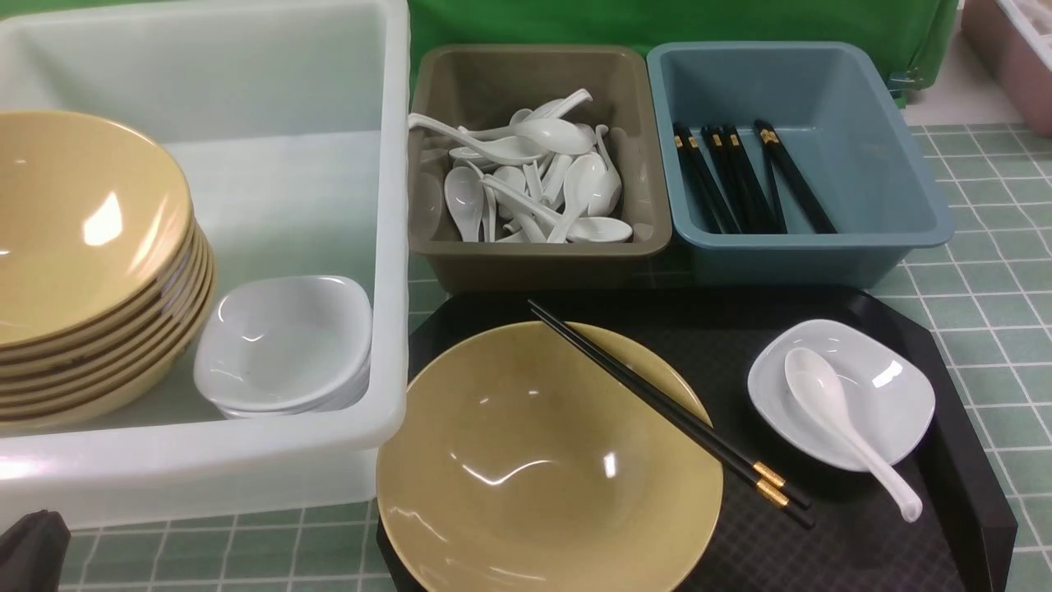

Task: On blue table put chopsticks spoon bowls plates into blue grey white boxes.
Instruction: 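Move the grippers toward the tableware on the black tray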

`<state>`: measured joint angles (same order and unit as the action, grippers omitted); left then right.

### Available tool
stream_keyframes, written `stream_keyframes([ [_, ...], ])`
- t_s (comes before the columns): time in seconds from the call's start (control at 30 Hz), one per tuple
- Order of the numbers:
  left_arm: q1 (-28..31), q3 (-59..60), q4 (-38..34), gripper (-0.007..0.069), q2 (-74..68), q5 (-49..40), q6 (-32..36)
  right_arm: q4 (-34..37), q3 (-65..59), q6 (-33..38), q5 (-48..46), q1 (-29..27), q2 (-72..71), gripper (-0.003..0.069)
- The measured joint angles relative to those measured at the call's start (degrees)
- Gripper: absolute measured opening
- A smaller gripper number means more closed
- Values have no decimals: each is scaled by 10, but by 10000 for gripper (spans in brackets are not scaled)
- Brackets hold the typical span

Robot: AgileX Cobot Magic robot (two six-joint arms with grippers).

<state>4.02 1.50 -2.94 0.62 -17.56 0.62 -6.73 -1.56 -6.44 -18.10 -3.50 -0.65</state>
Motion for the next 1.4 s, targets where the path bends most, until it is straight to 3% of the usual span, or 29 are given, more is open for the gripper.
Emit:
stream_keyframes([
  [0.43,0,0,0,1,0,-1,-1,0,0,31,0,0,0,237],
  [1.2,0,0,5,1,0,3,-1,-1,0,21,0,0,0,237],
  [1.33,0,0,-77,1,0,14,-43,0,0,-17,0,0,0,237],
  [1.4,0,0,-189,1,0,22,-109,6,0,-91,2,0,0,237],
])
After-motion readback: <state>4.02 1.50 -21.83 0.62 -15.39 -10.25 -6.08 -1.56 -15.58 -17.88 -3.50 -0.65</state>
